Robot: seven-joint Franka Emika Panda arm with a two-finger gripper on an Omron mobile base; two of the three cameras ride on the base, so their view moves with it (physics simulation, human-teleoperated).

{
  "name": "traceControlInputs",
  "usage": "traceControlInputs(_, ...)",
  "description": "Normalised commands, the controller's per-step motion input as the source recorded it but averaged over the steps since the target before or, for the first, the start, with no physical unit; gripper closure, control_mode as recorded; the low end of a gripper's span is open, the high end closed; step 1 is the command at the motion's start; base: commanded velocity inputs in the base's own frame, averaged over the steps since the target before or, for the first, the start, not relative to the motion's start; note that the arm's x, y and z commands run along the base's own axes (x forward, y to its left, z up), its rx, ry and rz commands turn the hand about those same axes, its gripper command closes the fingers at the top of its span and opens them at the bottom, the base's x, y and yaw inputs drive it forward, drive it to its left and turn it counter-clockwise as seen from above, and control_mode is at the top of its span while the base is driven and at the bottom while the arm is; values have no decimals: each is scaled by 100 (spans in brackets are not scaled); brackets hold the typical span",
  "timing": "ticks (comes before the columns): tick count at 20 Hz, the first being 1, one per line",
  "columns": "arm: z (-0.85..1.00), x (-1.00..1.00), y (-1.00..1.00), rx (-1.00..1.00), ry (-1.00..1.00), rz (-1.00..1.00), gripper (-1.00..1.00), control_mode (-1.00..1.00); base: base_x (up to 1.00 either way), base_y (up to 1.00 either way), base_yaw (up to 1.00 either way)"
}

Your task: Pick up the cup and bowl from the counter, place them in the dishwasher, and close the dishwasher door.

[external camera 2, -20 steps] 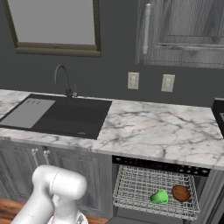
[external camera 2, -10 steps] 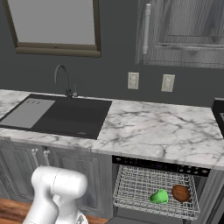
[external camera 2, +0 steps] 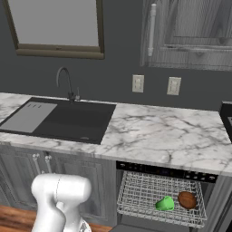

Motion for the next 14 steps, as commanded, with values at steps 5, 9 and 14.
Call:
traceControlInputs(5,-64,0,-28,0,-7,0,-100,-100,0,0,0)
traceControlInputs(9,-69,0,-29,0,-9,0,-100,-100,0,0,0)
traceControlInputs(14,-60,2,-30,0,-9,0,-100,-100,0,0,0)
